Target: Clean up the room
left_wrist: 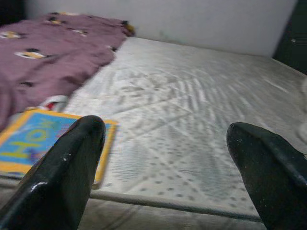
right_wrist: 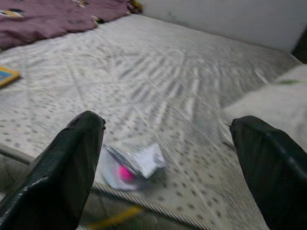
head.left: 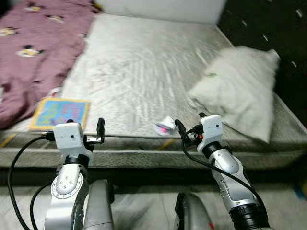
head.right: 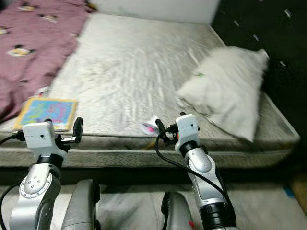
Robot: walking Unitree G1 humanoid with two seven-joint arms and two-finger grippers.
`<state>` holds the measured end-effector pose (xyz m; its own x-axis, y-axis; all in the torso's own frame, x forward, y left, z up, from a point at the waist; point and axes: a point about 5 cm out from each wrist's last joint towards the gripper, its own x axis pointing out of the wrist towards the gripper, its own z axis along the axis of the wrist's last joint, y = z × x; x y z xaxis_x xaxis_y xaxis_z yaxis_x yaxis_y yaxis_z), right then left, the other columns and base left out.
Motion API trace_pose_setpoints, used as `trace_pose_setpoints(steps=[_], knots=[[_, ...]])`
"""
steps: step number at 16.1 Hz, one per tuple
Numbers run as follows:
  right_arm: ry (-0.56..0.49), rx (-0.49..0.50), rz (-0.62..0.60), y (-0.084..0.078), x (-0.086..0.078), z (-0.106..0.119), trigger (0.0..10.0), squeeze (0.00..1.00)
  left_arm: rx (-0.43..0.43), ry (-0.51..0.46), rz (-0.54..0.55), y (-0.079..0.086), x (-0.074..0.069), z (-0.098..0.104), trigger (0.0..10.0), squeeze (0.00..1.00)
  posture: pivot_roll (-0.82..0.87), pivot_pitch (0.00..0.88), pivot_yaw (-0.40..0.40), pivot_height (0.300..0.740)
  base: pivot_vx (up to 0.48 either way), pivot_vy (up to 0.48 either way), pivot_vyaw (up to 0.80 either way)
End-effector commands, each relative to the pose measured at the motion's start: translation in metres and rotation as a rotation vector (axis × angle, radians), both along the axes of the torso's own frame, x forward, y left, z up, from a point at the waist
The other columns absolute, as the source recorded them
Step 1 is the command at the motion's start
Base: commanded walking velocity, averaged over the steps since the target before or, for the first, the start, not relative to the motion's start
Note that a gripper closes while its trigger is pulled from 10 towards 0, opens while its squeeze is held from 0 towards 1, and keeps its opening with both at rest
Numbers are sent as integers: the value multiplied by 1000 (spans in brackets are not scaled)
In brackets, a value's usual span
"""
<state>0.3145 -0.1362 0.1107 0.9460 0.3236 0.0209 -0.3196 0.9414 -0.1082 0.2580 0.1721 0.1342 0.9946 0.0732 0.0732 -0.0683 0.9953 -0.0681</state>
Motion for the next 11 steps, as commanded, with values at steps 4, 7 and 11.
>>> trace_pose_setpoints(steps=[4, 7, 11], knots=[[-27, -30, 36, 4, -1, 4, 10000, 0, -16, -9, -45, -9, 0, 3, 10000, 0, -23, 110, -105, 556, 0, 0, 656], [-18, -21, 31, 4, 0, 3, 10000, 0, -9, -12, -43, -9, 1, 4, 10000, 0, -25, 109, -103, 556, 0, 0, 331], [-19, -17, 39, 5, 1, 3, 10000, 0, -17, -19, -52, -10, 3, 5, 10000, 0, -24, 114, -103, 556, 0, 0, 258]])
